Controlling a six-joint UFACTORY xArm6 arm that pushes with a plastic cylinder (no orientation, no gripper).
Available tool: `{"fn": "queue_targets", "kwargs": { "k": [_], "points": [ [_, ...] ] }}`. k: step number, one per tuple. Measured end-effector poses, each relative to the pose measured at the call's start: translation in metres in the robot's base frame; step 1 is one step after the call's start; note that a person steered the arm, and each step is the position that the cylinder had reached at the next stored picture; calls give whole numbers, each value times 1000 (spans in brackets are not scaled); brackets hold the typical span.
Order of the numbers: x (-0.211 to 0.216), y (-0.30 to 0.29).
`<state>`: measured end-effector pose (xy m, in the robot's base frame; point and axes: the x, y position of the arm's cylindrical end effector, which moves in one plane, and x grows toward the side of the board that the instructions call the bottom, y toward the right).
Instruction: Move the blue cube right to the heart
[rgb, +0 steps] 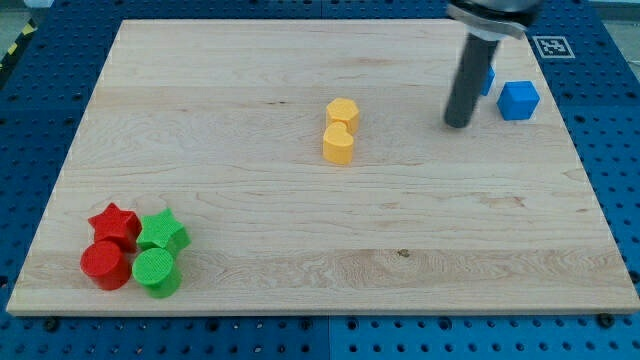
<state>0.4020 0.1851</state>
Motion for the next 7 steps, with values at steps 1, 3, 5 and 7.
{"fn": "queue_targets", "kwargs": {
  "k": [1, 3, 5, 7],
  "points": [
    [33, 55],
    [13, 113],
    [-65, 115],
    [-38, 74]
  ]
}}
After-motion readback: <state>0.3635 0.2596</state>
